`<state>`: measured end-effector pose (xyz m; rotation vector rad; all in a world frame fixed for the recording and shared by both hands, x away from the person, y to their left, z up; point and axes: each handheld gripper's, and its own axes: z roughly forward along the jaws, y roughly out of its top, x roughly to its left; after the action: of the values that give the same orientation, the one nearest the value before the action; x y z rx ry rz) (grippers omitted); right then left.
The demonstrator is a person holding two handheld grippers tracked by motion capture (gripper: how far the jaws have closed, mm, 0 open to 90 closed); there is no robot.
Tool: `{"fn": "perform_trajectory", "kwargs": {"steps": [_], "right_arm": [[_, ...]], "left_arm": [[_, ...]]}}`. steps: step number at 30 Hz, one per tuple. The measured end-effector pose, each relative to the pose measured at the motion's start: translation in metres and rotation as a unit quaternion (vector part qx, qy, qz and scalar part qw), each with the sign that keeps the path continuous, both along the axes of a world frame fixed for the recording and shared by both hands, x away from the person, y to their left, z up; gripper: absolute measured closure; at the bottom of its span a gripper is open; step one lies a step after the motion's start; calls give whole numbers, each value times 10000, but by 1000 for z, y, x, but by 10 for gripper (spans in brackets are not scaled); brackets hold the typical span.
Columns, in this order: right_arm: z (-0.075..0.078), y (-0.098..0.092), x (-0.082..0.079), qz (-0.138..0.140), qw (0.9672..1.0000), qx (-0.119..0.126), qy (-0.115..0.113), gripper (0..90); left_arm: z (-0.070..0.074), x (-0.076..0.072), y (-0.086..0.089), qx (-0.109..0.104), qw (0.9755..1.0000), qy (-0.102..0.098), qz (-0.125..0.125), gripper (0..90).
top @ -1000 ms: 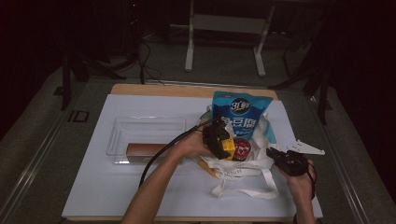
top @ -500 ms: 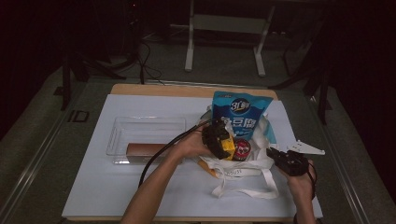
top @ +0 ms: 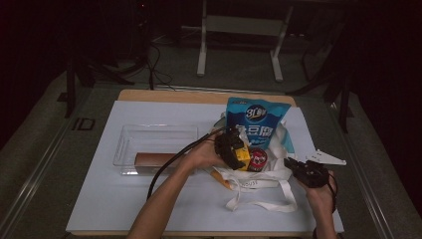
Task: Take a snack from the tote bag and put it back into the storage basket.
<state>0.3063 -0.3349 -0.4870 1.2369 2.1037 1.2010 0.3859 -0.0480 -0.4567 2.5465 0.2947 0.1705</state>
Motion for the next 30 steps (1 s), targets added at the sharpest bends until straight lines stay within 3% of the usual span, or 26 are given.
{"fn": "perform_trajectory", "kwargs": {"steps": [10, 26, 30], "right_arm": [[0, 0, 0, -5, 10000, 0, 10, 824], [0, 0, 0, -4, 10000, -8, 11, 825], [-1, 0, 0, 0, 10000, -15, 11, 825]], "left_arm": [[12, -5, 4, -87, 9997, -194, -87, 289], [36, -8, 23, -345, 9989, -309, -35, 289], [40, -9, 27, -306, 9990, -327, -68, 289]]}}
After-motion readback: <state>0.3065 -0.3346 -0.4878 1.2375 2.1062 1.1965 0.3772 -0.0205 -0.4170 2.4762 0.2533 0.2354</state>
